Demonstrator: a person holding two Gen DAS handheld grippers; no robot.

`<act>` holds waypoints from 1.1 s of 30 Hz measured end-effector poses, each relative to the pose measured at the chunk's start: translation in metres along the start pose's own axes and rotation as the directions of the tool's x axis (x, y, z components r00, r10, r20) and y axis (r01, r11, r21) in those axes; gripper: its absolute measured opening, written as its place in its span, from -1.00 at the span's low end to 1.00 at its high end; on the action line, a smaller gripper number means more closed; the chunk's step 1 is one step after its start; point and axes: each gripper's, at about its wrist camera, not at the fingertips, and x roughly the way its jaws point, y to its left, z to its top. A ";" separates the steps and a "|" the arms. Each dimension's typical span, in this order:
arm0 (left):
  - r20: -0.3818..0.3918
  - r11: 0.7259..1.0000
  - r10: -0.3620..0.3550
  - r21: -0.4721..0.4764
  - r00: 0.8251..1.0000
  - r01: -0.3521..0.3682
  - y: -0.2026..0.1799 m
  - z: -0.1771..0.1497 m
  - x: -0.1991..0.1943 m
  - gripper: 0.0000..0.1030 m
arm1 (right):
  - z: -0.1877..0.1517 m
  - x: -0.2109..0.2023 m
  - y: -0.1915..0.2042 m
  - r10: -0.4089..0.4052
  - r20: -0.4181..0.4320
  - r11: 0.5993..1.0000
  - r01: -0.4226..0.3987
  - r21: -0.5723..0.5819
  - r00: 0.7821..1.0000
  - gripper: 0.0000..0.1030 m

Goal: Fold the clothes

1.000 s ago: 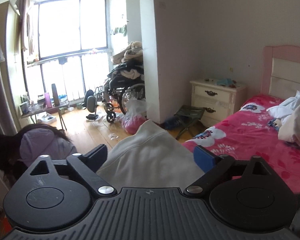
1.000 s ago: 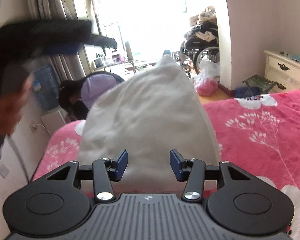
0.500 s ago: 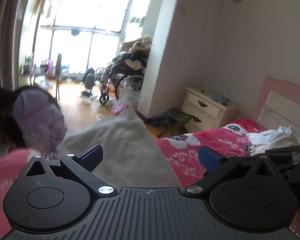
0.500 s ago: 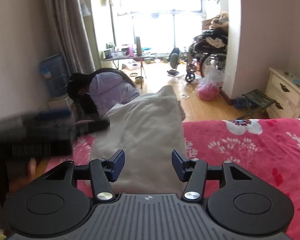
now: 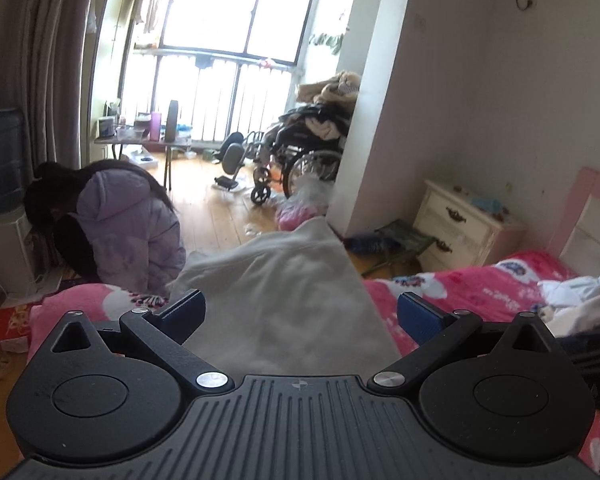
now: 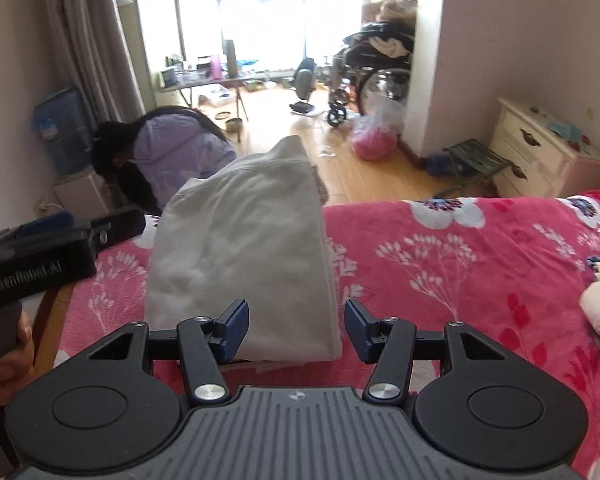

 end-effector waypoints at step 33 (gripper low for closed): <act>-0.347 0.997 0.045 -0.049 0.937 -0.066 0.015 -0.064 -0.001 1.00 | -0.055 0.017 0.022 -0.115 -0.052 0.990 0.119 0.075 0.992 0.43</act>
